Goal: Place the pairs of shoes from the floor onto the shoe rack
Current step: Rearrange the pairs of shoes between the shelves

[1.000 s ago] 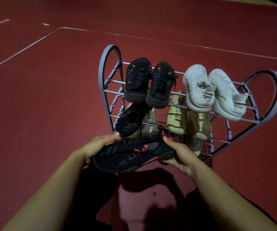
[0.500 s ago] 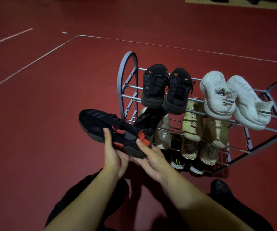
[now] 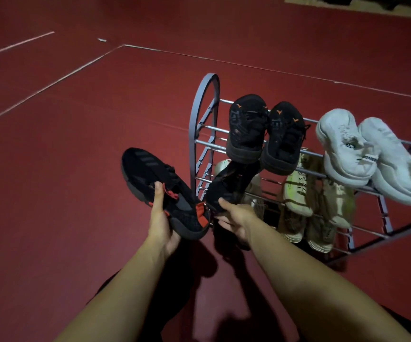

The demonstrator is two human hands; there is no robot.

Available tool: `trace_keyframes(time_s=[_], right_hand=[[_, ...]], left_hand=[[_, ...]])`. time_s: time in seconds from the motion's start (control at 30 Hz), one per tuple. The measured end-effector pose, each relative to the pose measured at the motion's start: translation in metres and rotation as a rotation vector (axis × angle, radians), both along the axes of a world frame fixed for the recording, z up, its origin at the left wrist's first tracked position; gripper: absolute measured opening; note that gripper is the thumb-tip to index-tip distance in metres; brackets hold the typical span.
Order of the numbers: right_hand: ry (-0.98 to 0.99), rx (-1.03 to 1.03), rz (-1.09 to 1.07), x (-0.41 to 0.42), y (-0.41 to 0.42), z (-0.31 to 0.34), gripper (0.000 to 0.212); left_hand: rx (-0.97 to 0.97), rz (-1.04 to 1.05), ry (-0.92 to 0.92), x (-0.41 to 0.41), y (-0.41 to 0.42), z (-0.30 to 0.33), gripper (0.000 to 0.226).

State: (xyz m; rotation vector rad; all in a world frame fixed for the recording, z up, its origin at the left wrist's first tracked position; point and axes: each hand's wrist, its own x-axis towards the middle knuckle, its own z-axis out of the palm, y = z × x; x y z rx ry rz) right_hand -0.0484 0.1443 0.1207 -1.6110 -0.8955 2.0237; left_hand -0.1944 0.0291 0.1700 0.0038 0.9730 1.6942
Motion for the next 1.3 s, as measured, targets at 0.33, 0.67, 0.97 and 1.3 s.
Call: trace_keyframes(time_s=[0.33,0.67,0.97,1.3], right_hand=[[-0.294,0.495,0.092,0.132,-0.042,0.015,0.014],[-0.225,0.602,-0.055,0.17,-0.062,0.06,0.025],[-0.225,0.435,-0.161,0.159,-0.04,0.049,0.04],[-0.105,0.223,-0.255,0.153,0.009,0.055,0.046]], left_hand=[[0.011,-0.212,0.041,-0.003,-0.007,0.004,0.056],[-0.139,-0.465,0.169,0.013,-0.029,0.009,0.054],[-0.135,-0.683,0.508,0.06,-0.018,-0.001,0.06],[-0.11,-0.858,0.485,0.075,0.031,-0.009,0.082]])
